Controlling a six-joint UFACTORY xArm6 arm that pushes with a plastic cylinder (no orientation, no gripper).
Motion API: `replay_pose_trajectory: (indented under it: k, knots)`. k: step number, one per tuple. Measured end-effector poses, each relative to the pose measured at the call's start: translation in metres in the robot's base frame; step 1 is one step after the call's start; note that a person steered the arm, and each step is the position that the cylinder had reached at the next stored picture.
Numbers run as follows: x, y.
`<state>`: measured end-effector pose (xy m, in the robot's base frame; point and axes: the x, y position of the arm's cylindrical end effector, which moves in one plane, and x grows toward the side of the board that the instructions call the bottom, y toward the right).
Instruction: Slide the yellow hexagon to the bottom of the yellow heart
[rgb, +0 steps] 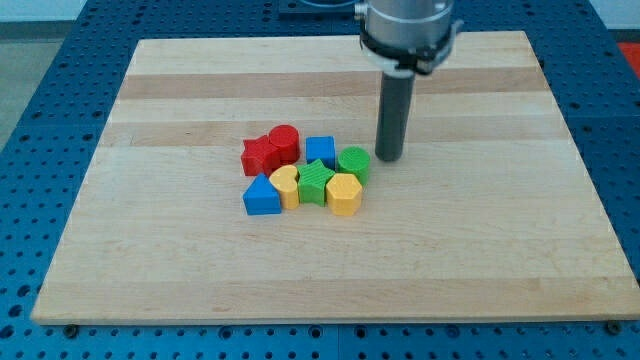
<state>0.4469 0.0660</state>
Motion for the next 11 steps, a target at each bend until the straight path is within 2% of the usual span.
replay_pose_trajectory:
  k: [2,4,8,9,10,11]
  knots:
    - [0.03,-0.006]
    - [0.032,-0.016]
    - [0.078,-0.085]
    - [0.085,-0.086]
    - [0.113,-0.074]
    - [0.134,-0.089]
